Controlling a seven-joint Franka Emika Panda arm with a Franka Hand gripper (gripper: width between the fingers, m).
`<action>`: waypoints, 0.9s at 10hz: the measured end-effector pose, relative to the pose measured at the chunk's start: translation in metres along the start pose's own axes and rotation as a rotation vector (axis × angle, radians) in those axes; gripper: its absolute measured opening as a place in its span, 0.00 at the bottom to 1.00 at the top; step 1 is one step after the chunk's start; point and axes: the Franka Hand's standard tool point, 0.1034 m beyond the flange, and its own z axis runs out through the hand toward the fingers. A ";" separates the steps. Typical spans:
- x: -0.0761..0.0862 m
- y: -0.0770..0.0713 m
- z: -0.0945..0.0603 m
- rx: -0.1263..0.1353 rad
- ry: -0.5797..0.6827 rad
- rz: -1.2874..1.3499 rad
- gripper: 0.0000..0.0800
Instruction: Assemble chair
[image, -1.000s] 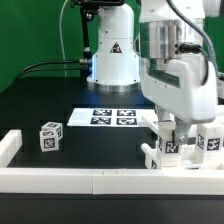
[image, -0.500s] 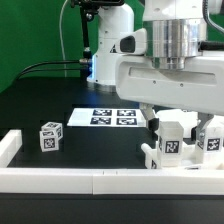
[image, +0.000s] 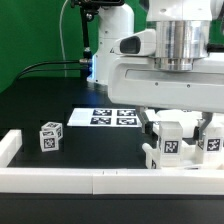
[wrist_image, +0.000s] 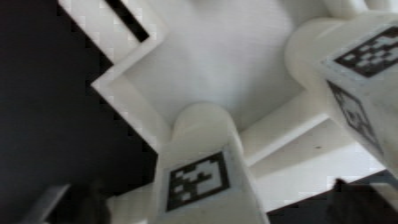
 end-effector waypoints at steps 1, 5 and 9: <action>0.000 0.000 0.000 0.001 -0.001 0.040 0.57; 0.000 -0.005 -0.002 -0.008 -0.001 0.569 0.36; -0.002 -0.016 -0.001 0.043 -0.023 1.200 0.36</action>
Offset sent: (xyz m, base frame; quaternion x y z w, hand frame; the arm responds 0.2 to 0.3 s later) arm 0.0105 -0.0089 0.0129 -0.0651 0.0430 0.2288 0.9703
